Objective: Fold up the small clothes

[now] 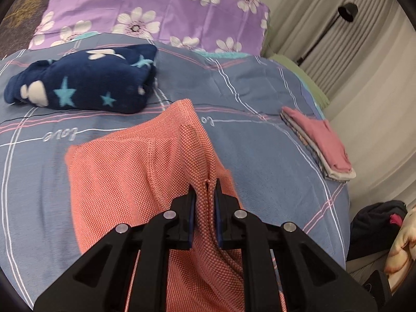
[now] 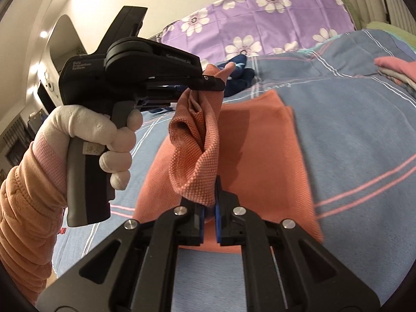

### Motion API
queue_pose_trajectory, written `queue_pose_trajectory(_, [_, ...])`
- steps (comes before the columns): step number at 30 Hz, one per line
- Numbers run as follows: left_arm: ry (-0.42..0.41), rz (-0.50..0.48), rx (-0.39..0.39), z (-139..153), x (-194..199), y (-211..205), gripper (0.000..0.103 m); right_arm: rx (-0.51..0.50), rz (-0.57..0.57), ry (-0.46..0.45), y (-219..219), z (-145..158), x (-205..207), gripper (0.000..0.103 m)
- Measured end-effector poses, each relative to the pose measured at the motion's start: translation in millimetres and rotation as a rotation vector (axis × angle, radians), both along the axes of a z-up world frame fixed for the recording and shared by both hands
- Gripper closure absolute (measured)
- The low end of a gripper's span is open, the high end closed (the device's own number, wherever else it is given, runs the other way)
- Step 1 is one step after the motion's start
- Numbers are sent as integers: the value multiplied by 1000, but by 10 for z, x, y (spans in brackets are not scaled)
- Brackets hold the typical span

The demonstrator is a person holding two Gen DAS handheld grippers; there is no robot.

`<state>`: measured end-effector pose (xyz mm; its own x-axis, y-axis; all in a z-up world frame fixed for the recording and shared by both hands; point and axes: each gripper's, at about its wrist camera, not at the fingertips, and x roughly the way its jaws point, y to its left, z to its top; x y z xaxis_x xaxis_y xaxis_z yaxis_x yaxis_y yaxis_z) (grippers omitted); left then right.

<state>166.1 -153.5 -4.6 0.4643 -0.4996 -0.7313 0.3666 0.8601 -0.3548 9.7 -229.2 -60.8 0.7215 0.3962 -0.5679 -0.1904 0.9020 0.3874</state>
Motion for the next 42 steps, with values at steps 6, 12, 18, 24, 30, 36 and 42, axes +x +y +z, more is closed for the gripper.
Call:
queue_pose_trajectory(6, [2,-42,61,-109,26,-325,91,27,-52,27,-244,-95,-36,97])
queue_pose_trajectory(12, [22,-56,134,-342,55,-512,91,57,-63,82,-346,-251,-20,97])
queue_pose_trajectory(18, [23,-54,158,-419,81,-603,91,75,-68,96,-399,-323,-2,97])
queue_pose_trajectory(24, [-4,-81,179,-473,28,-680,88,119,-71,122,-477,-402,19,97])
queue_pose_trajectory(30, [-116,-66,216,-230,-218,-517,56,176,-43,158,-537,-499,-5,96])
queue_pose_trajectory(36, [-238,-64,248,-47,-826,62,49,278,-19,205,-633,-581,62,93])
queue_pose_trajectory(42, [-227,-104,318,-325,-1563,541,49,311,-11,211,-675,-578,49,77])
